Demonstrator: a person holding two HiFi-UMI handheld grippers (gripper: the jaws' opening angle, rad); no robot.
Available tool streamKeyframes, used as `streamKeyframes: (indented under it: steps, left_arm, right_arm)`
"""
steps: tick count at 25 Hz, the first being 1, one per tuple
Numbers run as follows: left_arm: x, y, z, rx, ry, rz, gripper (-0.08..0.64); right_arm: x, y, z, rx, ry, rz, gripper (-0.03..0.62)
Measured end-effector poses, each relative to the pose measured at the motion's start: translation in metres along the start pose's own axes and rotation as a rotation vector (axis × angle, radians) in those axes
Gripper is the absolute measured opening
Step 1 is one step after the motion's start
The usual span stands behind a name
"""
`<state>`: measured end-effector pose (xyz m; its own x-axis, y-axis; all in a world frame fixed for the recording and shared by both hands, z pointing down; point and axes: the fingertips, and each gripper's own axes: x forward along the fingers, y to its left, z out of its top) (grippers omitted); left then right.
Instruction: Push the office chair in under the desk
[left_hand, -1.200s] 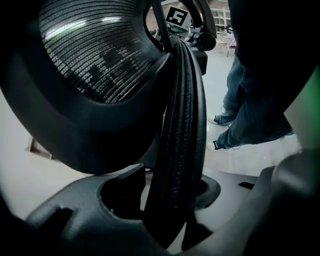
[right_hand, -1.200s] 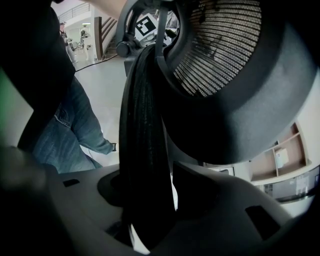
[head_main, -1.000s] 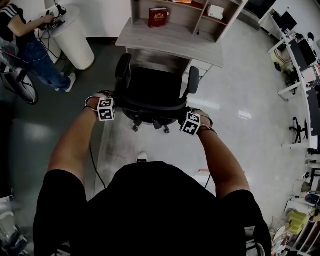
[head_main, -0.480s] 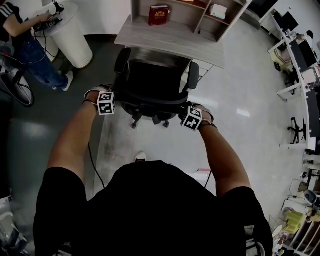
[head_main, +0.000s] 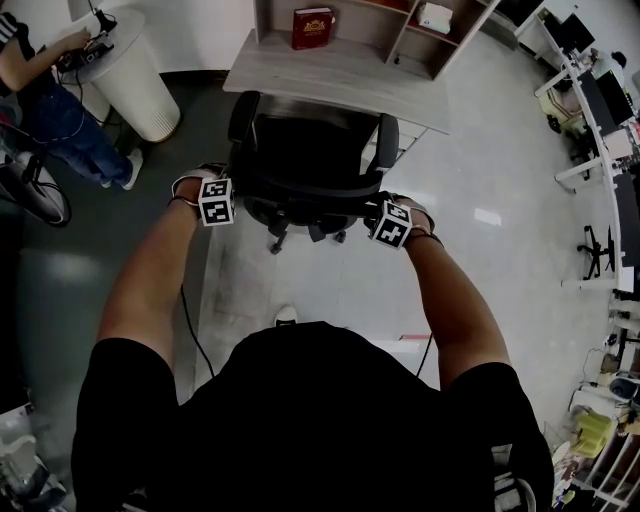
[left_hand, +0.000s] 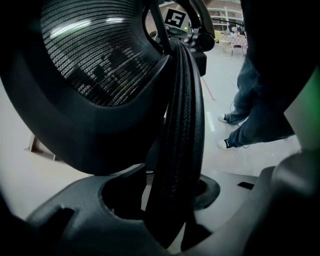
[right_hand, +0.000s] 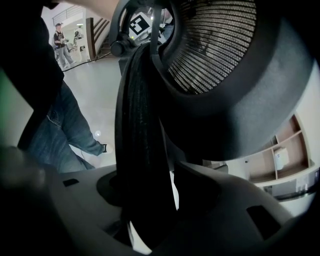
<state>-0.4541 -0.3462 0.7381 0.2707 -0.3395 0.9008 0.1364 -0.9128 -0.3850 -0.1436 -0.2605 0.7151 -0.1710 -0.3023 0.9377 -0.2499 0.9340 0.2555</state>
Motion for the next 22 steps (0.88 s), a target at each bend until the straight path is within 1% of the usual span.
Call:
streamKeyframes:
  steps: [2,5,9,13,15,16,18,20,21,22]
  left_arm:
    - [0.0,0.006,0.001,0.02,-0.003,0.01,0.19]
    - [-0.001,0.004,0.004,0.011,-0.011,-0.012,0.19]
    - [-0.002,0.007,0.005,0.02,-0.013,0.006,0.188]
    - [0.0,-0.001,0.001,0.014,-0.006,-0.01,0.186]
    - [0.001,-0.005,0.001,0.012,-0.007,-0.01,0.187]
    - [0.001,-0.005,0.001,0.007,-0.009,-0.012,0.188]
    - [0.0,-0.01,0.002,-0.008,-0.005,-0.033,0.208]
    - [-0.003,-0.021,-0.001,-0.032,0.013,-0.078,0.232]
    - [-0.005,-0.025,-0.004,-0.05,0.025,-0.096,0.256]
    - [-0.007,-0.028,-0.007,-0.068,0.039,-0.106,0.299]
  right_arm:
    - [0.001,-0.004,0.0,-0.005,-0.001,0.01,0.215]
    - [0.0,-0.005,0.0,-0.005,-0.007,0.007,0.215]
    - [0.0,-0.005,0.0,-0.003,-0.007,0.008,0.215]
    - [0.001,-0.001,0.001,-0.004,-0.003,0.004,0.215]
    - [0.002,0.001,0.0,0.013,-0.008,-0.005,0.225]
    - [0.001,0.0,0.0,0.03,-0.013,-0.009,0.243]
    - [0.0,0.001,0.0,0.075,-0.018,-0.008,0.279]
    - [-0.001,0.007,-0.002,0.127,-0.012,-0.011,0.315]
    - [-0.003,0.009,-0.004,0.153,-0.01,-0.024,0.325]
    - [-0.008,0.01,-0.008,0.177,-0.012,-0.041,0.327]
